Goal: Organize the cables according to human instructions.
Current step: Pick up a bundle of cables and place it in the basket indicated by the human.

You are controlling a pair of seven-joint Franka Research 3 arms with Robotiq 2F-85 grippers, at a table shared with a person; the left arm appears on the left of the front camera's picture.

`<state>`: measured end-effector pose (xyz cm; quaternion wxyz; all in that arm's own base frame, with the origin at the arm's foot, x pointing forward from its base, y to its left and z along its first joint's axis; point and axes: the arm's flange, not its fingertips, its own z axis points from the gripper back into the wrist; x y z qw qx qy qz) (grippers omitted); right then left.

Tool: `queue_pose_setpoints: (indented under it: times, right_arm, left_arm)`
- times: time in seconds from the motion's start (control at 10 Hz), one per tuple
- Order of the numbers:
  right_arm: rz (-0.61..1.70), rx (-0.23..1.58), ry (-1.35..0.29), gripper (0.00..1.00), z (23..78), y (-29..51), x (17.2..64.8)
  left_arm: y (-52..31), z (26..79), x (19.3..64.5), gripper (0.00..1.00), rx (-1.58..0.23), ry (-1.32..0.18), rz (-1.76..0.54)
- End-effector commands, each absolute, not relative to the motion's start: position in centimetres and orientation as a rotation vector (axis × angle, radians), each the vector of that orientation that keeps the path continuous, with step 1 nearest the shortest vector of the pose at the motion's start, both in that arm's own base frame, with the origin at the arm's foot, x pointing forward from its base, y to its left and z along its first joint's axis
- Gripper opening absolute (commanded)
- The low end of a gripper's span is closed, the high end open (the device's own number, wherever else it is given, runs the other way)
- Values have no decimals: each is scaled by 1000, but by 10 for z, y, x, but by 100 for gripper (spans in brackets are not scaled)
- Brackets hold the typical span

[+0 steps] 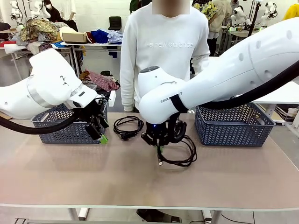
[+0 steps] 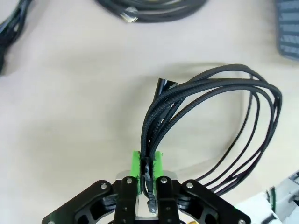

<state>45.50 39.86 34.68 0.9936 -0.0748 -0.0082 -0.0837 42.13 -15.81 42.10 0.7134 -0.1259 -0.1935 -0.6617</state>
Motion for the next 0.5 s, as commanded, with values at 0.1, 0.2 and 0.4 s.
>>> queue_pose_setpoints:
  times: [0.1,0.2,0.4]
  right_arm:
    - [-139,-248,-38,0,398,381,456]
    - [-94,-249,-46,0,415,371,457]
    - [60,-258,-49,0,452,348,462]
  left_arm:
    - [-157,421,421,100,-279,-427,-1465]
    - [-157,421,421,100,-279,-427,-1465]
    - [-157,421,421,100,-279,-427,-1465]
